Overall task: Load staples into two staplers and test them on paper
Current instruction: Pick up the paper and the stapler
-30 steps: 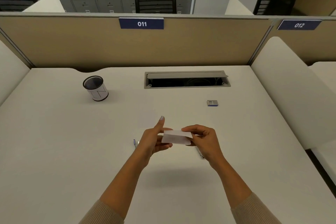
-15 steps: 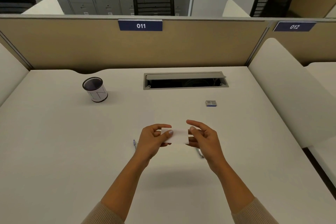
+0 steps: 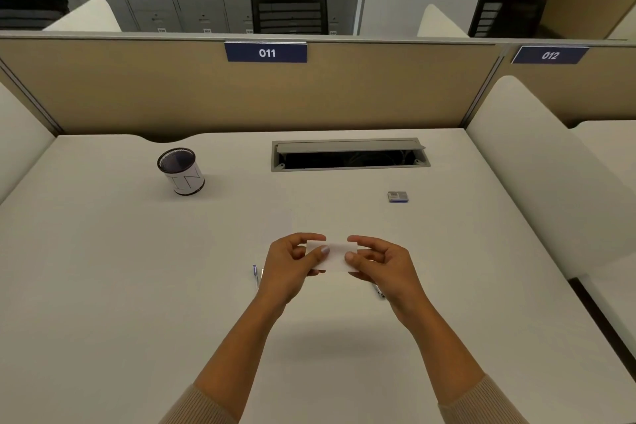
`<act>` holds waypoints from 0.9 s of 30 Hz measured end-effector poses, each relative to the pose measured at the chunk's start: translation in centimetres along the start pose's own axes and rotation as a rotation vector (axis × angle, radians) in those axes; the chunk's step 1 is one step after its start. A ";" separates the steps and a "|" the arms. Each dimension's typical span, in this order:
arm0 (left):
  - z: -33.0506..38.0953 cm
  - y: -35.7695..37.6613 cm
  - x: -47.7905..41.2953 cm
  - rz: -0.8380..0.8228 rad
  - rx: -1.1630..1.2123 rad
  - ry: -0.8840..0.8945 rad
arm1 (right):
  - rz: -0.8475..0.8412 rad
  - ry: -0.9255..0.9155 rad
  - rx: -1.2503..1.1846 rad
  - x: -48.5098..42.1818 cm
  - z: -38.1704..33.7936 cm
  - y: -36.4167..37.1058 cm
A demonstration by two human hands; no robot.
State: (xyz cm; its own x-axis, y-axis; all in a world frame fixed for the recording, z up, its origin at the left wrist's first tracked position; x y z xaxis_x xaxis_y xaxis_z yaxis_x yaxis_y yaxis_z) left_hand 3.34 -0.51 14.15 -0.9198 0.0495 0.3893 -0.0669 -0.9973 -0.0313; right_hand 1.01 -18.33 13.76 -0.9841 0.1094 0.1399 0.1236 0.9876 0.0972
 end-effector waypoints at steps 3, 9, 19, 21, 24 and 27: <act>0.0 0.0 0.1 0.009 -0.011 0.016 | 0.006 -0.003 0.018 0.1 0.1 0.0; -0.1 0.0 0.1 0.037 -0.025 0.042 | 0.011 -0.003 0.032 0.0 0.1 0.2; 0.0 -0.1 0.1 0.032 -0.017 0.057 | 0.023 -0.012 0.039 0.0 -0.3 0.3; 0.0 0.0 0.1 0.040 -0.020 0.073 | 0.028 -0.011 0.042 0.1 -0.3 0.6; 0.0 0.3 0.3 0.051 -0.034 0.103 | 0.040 -0.014 0.051 0.0 -0.4 1.4; -0.1 0.5 0.5 0.062 -0.027 0.117 | 0.052 -0.037 0.077 -0.1 -0.3 1.8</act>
State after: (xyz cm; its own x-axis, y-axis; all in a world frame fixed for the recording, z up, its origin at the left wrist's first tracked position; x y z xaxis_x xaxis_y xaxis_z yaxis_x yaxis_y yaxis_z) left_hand 2.86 -0.99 14.24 -0.9610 -0.0043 0.2764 -0.0178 -0.9968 -0.0774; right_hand 1.39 -16.62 14.17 -0.9808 0.1633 0.1065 0.1657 0.9861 0.0145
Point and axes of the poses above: each hand's wrist, its own x-axis away from the middle knuckle, its own y-axis out of the palm, z = x × y, the point moved 3 cm from there along -x, towards the middle knuckle, and after that the axes turned 8 degrees about -y, right-handed, at the moved point
